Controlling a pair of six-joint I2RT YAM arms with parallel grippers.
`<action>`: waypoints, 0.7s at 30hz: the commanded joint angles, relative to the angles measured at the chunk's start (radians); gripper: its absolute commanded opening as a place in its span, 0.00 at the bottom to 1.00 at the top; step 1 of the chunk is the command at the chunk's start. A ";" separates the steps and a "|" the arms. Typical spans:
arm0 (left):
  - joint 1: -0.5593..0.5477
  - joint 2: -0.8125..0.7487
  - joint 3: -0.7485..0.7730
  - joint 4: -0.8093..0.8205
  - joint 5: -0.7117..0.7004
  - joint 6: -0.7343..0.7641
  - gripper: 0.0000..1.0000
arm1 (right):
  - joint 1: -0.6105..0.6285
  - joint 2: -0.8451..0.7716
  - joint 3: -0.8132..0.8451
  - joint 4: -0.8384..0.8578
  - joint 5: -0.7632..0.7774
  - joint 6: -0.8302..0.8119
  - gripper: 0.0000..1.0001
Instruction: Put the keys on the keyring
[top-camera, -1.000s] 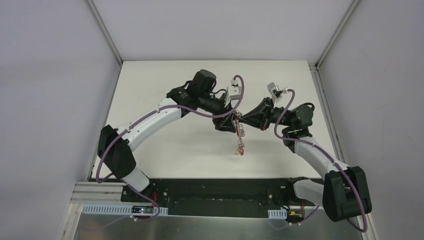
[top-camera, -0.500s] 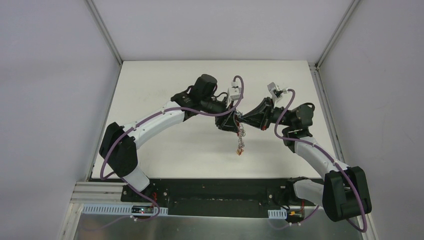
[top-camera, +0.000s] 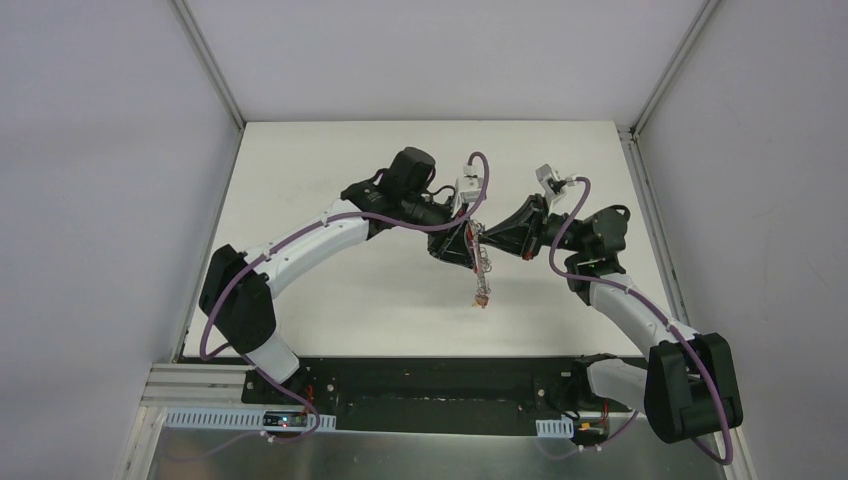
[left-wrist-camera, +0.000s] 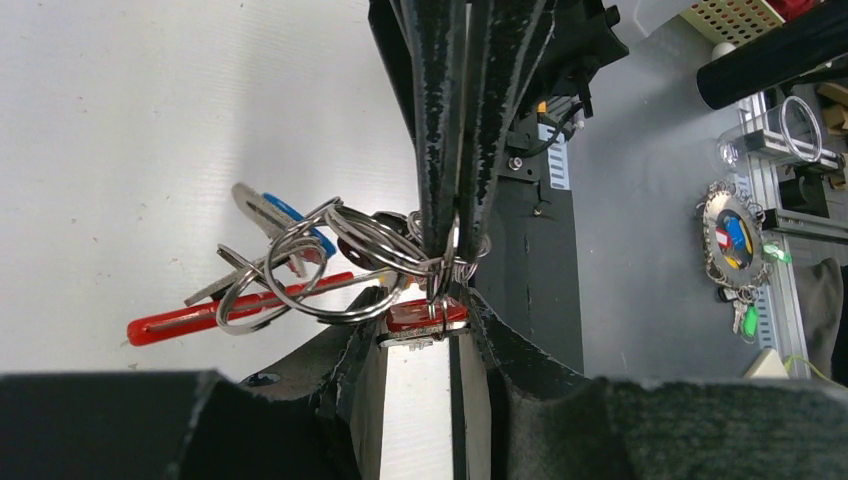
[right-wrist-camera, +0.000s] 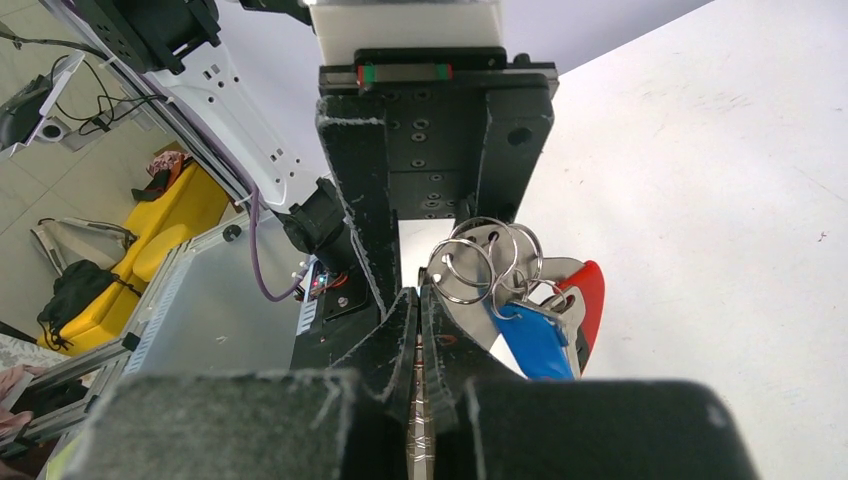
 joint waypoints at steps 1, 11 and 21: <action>0.003 -0.019 0.084 -0.117 -0.002 0.088 0.00 | -0.008 -0.015 0.043 0.042 0.009 -0.015 0.00; 0.003 0.012 0.218 -0.286 -0.103 0.169 0.00 | -0.008 -0.014 0.040 0.027 0.006 -0.023 0.00; 0.003 0.002 0.290 -0.420 -0.198 0.257 0.00 | -0.008 -0.016 0.044 -0.024 0.015 -0.066 0.00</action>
